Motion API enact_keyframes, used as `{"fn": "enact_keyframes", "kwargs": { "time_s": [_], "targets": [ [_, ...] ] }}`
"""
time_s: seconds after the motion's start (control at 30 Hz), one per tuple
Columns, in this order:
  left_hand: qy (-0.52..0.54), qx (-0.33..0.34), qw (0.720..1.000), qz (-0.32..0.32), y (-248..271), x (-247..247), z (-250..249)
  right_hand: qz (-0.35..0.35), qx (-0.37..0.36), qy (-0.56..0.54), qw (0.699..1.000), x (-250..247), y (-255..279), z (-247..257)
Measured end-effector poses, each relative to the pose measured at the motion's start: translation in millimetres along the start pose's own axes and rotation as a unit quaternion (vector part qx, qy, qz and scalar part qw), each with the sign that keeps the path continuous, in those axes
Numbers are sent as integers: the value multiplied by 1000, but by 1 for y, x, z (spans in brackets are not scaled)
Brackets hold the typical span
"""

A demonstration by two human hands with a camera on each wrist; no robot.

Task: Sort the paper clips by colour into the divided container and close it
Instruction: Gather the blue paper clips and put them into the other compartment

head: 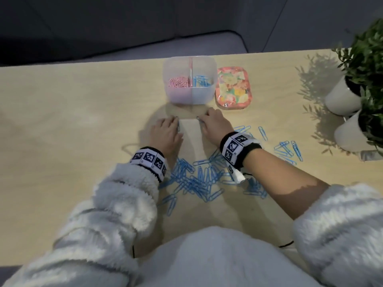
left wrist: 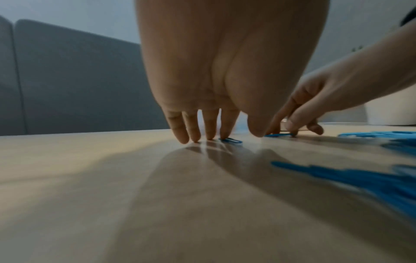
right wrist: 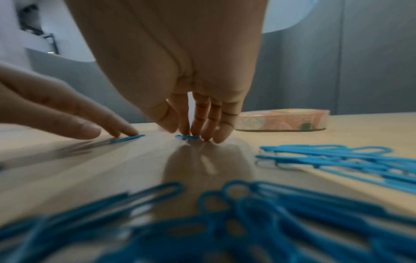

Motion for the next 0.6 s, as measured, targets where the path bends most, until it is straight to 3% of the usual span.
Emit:
{"fn": "enact_keyframes", "kwargs": {
  "time_s": [0.33,0.5,0.6],
  "targets": [
    [58,91,993,50,101,51,15,30,-165,85,982,52,63,29],
    [184,27,981,46,136,51,15,69,-108,1,992,38,66,24],
    [108,-17,992,62,144,57,4,101,-129,82,983,42,72,37]
  ]
}}
Point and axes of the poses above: each hand's wrist, its own y-axis away from the middle knuckle, its own x-axis out of the palm, z = x × y, the point moved 1 cm from there along -y, towards the middle knuckle, and after that the axes turned 12 degrees about z, right-handed, at the moved point
